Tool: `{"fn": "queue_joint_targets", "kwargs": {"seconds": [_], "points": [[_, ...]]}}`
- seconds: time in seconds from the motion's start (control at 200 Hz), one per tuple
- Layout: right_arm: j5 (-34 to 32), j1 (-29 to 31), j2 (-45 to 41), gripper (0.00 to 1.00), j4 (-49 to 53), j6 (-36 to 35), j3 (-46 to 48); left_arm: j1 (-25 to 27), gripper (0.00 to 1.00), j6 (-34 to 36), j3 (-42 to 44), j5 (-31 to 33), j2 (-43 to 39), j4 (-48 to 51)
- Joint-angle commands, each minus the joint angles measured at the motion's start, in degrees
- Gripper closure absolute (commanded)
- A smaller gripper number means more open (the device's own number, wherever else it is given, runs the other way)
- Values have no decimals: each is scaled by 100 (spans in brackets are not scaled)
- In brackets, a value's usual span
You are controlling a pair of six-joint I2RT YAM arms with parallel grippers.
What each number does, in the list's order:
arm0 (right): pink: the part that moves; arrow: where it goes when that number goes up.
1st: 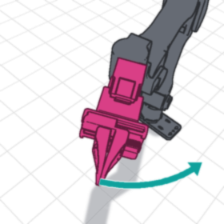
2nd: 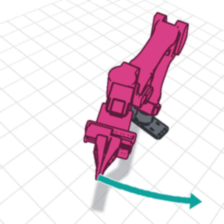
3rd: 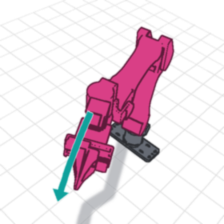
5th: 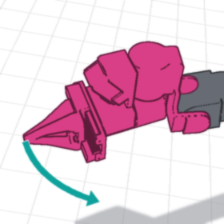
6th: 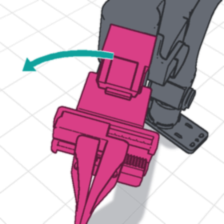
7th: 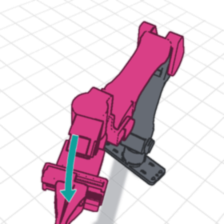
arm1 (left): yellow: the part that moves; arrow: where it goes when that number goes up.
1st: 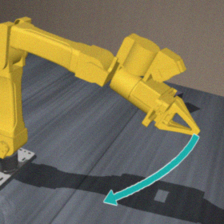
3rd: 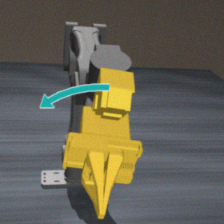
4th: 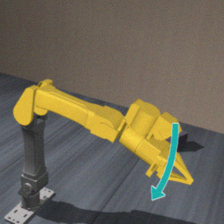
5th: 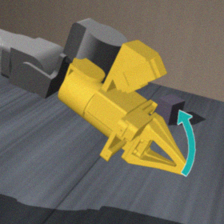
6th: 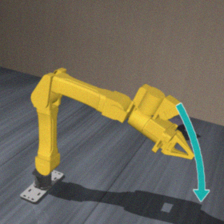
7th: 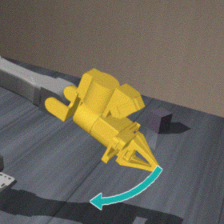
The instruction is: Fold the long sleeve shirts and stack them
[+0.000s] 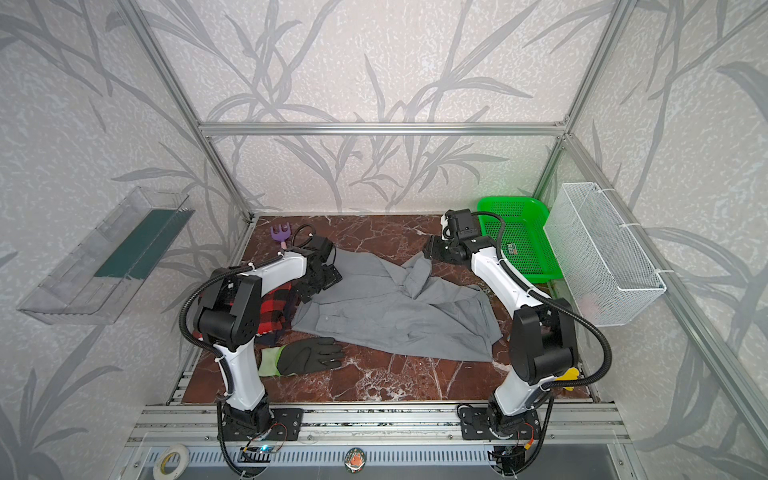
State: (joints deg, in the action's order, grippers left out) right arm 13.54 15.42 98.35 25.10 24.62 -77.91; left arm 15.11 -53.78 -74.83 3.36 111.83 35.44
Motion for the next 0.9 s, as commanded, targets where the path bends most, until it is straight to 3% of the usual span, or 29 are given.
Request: {"fn": "queue_joint_targets", "kwargs": {"seconds": [0.0,0.21,0.25,0.355,0.43,0.545,0.72,0.895], "points": [[202,53,428,36,133,-80,-7,-24,1,-129,276,-125,199,174],[604,84,1117,38,-206,-119,-229,-26,1,-131,278,-125,211,172],[605,92,1233,48,-203,-128,-312,-23,1,-124,285,-116,209,171],[196,120,1257,85,39,-306,-597,-24,1,-120,289,-92,200,192],[-443,199,1093,100,314,-529,-845,-25,1,-124,296,-62,215,194],[-1640,474,994,100,792,-1139,-1471,-16,1,-169,320,-118,301,142],[-2897,821,1008,100,1106,-1799,-2062,24,1,-183,331,-117,409,134],[-4307,1039,553,100,292,-2443,-1902,78,1,-178,337,-55,452,140]]}}
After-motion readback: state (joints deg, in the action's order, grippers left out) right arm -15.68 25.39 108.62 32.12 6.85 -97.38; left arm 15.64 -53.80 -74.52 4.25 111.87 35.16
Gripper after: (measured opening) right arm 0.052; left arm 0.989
